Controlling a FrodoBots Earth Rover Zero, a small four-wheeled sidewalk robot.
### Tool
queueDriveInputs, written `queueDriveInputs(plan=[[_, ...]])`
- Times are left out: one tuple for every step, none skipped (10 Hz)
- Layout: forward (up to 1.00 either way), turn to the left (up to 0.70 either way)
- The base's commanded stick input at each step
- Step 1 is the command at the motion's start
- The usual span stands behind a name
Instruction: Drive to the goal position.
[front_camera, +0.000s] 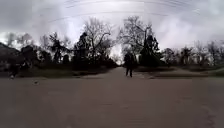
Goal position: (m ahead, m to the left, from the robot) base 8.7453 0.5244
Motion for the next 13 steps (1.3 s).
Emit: queueDriveInputs(plan=[[0.70, 0.00], [0.70, 0.00], [0.70, 0.00], [0.70, 0.00], [0.70, 0.00], [0.70, 0.00], [0.70, 0.00], [0.70, 0.00], [0.70, 0.00], [0.70, 0.00], [0.70, 0.00], [0.70, 0.00], [0.70, 0.00]])
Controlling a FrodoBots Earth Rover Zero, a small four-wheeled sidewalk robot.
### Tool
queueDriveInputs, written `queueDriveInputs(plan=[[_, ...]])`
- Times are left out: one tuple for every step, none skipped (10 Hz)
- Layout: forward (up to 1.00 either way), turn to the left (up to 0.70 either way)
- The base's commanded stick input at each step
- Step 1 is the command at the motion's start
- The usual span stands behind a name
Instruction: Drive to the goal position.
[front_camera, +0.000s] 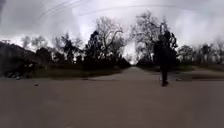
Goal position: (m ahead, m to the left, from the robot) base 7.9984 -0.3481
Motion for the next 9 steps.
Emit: queueDriveInputs(plan=[[0.70, 0.00], [0.70, 0.00], [0.70, 0.00], [0.70, 0.00], [0.70, 0.00], [0.70, 0.00], [0.70, 0.00], [0.70, 0.00], [0.70, -0.17]])
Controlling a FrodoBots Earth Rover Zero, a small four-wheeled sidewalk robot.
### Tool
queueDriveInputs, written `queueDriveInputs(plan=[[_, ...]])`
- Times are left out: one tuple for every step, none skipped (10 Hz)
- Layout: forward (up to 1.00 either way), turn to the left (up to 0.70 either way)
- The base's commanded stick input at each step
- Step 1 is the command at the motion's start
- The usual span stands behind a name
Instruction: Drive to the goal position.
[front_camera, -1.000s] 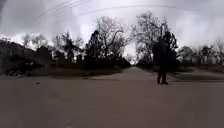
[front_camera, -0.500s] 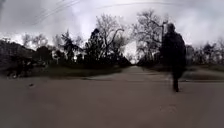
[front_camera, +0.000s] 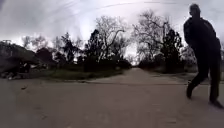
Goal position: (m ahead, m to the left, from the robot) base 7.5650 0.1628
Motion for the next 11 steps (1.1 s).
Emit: queueDriveInputs(plan=[[0.70, -0.27], [0.70, -0.27], [0.70, -0.27], [0.70, -0.27], [0.70, -0.27], [0.70, -0.27], [0.70, -0.27], [0.70, -0.27], [0.70, -0.09], [0.70, 0.00], [0.70, 0.00]])
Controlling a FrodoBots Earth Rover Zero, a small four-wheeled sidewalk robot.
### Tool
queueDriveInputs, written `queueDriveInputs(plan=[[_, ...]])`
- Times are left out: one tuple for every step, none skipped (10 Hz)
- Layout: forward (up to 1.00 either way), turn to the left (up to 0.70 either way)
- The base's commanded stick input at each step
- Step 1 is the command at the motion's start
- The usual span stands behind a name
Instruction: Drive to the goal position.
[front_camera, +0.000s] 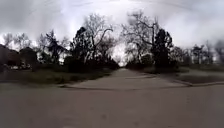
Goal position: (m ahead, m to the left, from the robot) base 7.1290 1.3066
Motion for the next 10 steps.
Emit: queueDriveInputs(plan=[[0.70, 0.00], [0.70, 0.00], [0.70, 0.00], [0.70, 0.00], [0.70, 0.00], [0.70, 0.00], [0.70, 0.00], [0.70, 0.00], [0.70, 0.00], [0.70, 0.00]])
